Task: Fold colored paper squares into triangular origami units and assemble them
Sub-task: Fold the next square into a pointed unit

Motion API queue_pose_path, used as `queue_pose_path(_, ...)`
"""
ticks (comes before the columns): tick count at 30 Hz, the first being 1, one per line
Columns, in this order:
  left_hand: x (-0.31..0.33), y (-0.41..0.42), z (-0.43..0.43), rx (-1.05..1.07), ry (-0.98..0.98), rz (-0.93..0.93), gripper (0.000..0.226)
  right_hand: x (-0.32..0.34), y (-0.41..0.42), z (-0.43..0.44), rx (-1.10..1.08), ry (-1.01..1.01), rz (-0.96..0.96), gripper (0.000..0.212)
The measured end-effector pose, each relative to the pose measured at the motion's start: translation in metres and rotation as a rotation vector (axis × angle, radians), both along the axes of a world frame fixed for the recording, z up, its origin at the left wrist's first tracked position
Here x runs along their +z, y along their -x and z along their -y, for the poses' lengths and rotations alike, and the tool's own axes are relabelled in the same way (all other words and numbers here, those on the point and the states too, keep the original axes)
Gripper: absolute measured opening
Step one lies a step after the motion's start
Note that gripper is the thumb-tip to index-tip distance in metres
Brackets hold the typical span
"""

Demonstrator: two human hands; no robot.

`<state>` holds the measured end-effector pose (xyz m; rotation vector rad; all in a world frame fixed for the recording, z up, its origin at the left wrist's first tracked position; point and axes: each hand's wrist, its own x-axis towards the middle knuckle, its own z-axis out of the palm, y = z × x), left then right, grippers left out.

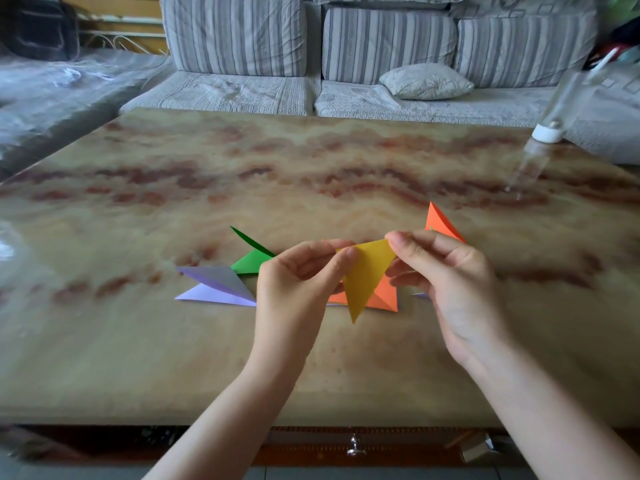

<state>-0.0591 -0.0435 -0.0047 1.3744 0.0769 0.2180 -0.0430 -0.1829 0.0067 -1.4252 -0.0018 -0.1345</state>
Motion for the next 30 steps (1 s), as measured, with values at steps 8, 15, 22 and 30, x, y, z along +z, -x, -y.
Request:
queue_pose_path(8, 0.002, 0.003, 0.001, -0.002, -0.091, 0.013, 0.020, 0.001, 0.004, -0.003, -0.034, 0.060, 0.020, 0.005)
queue_pose_path(15, 0.002, 0.005, 0.004, -0.095, 0.094, -0.086, 0.007, -0.008, 0.008, -0.013, -0.030, 0.075, 0.099, 0.005)
queue_pose_path(22, 0.008, 0.000, -0.003, -0.025, -0.209, 0.026, 0.013, 0.000, 0.001, 0.002, 0.172, 0.239, 0.102, 0.002)
queue_pose_path(30, 0.004, -0.001, -0.010, -0.116, -0.402, 0.054, 0.009, 0.001, -0.004, 0.018, 0.353, 0.331, 0.045, 0.019)
